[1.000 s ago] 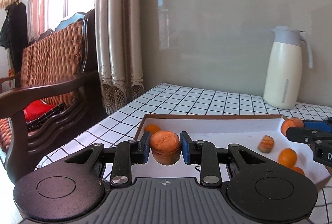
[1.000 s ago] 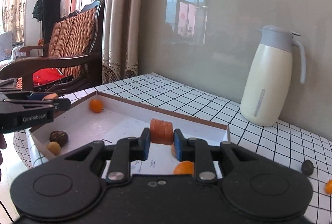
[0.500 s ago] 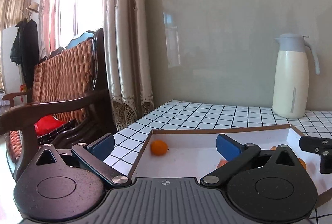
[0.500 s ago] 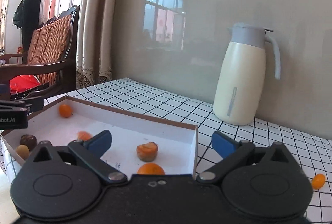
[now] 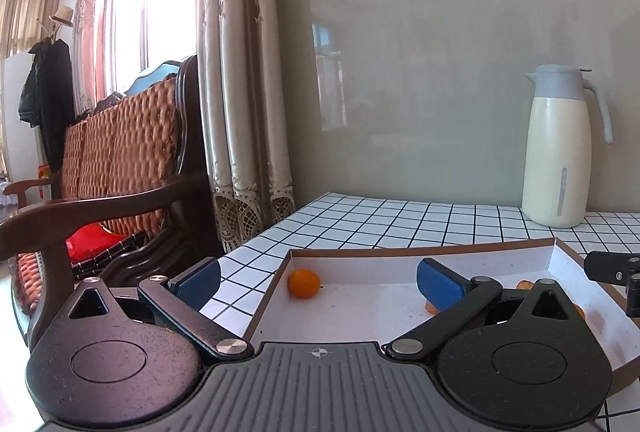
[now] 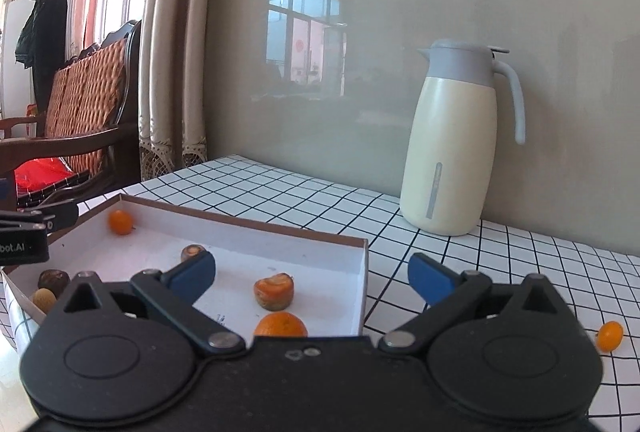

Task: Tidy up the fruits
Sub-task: 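Move both open grippers back toward the mangosteen and last orange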

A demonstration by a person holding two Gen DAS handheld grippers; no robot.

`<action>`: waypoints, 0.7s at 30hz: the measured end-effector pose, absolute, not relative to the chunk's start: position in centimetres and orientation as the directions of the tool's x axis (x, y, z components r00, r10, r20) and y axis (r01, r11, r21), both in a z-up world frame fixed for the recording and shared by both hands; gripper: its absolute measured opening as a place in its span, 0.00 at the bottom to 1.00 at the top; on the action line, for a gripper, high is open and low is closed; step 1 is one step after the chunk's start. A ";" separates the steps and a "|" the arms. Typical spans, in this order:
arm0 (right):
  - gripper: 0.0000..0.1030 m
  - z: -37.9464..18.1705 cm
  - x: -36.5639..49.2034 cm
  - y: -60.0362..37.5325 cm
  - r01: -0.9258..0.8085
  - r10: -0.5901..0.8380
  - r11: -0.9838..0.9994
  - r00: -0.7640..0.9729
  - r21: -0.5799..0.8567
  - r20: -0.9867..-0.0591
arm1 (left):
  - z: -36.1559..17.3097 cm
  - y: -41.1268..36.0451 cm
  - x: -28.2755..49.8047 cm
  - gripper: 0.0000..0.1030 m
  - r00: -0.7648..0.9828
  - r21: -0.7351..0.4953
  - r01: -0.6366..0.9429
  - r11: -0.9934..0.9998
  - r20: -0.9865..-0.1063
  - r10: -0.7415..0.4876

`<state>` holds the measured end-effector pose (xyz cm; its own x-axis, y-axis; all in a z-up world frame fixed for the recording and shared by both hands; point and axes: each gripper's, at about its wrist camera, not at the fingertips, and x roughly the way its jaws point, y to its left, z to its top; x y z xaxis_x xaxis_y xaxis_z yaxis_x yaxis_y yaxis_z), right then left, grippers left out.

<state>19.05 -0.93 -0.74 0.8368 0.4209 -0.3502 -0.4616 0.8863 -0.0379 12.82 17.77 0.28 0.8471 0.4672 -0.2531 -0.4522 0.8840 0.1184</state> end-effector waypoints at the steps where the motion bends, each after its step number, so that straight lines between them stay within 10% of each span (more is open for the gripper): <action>1: 0.94 -0.7 19.1 -1.0 -0.462 0.421 0.886 0.837 -0.037 -0.350 | 0.3 17.7 12.8 1.00 0.847 0.119 -0.452 0.884 -0.253 0.467; 21: 0.94 0.0 18.4 -3.7 -0.429 0.389 0.902 0.858 -0.051 -0.334 | 1.2 15.1 13.0 1.00 0.877 0.103 -0.400 0.911 -0.244 0.413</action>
